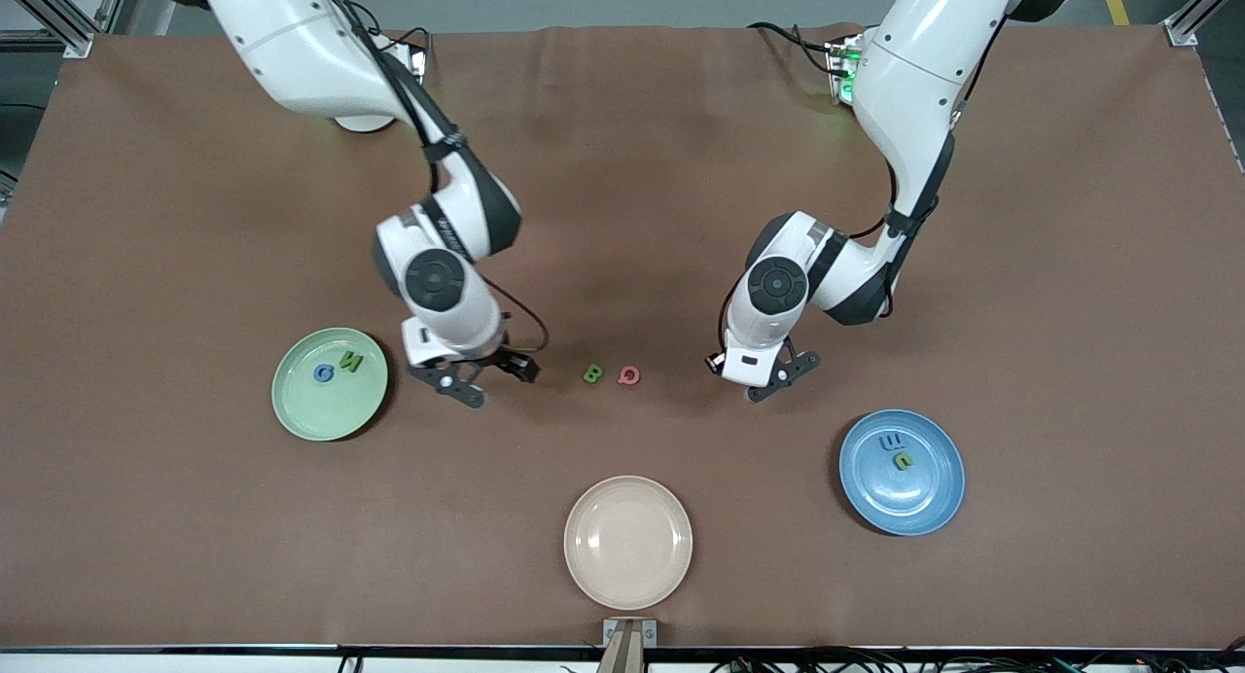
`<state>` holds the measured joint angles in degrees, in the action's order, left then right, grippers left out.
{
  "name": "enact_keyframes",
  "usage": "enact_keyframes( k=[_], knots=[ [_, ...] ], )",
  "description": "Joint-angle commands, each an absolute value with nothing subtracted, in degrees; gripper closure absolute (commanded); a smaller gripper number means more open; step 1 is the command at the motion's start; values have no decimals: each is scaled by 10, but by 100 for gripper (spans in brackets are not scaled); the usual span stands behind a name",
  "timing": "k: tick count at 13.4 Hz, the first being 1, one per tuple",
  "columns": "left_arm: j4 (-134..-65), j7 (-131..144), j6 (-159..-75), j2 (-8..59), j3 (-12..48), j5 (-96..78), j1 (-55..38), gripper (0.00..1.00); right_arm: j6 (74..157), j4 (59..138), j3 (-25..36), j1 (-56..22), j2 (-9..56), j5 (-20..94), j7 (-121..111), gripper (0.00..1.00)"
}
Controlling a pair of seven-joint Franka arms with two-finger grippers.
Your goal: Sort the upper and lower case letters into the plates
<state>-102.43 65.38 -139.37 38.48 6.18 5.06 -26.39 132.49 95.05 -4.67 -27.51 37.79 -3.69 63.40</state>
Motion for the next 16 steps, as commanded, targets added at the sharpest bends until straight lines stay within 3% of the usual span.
enact_keyframes(
  k=[1, 2, 3, 5, 11, 12, 15, 16],
  knots=[
    [-1027, 654, -1397, 382, 59, 61, -268, 87, 1317, 842, -40, -309, 464, -47, 697, 0],
    [-1025, 653, -1397, 380, 59, 61, -263, 97, 1317, 817, -39, -322, 484, -49, 708, 0],
    [-1023, 650, -1397, 374, 58, 62, -258, 99, 1317, 797, -37, -333, 502, -50, 711, 0],
    [-996, 631, -1385, 365, 48, 62, -252, 100, 1321, 778, -33, -354, 522, -51, 716, 0],
    [-956, 429, -1377, 360, 46, 62, -138, 99, 1321, 780, -33, -372, 523, -51, 716, 24],
    [-956, 388, -1377, 363, 46, 62, -120, 99, 1321, 780, -33, -372, 522, -51, 716, 36],
    [-939, 289, -1378, 380, 46, 62, -71, 95, 1317, 782, -33, -365, 519, -54, 715, 91],
    [-931, 276, -1382, 389, 47, 62, -63, 93, 1316, 782, -33, -362, 516, -54, 713, 99]
  ],
)
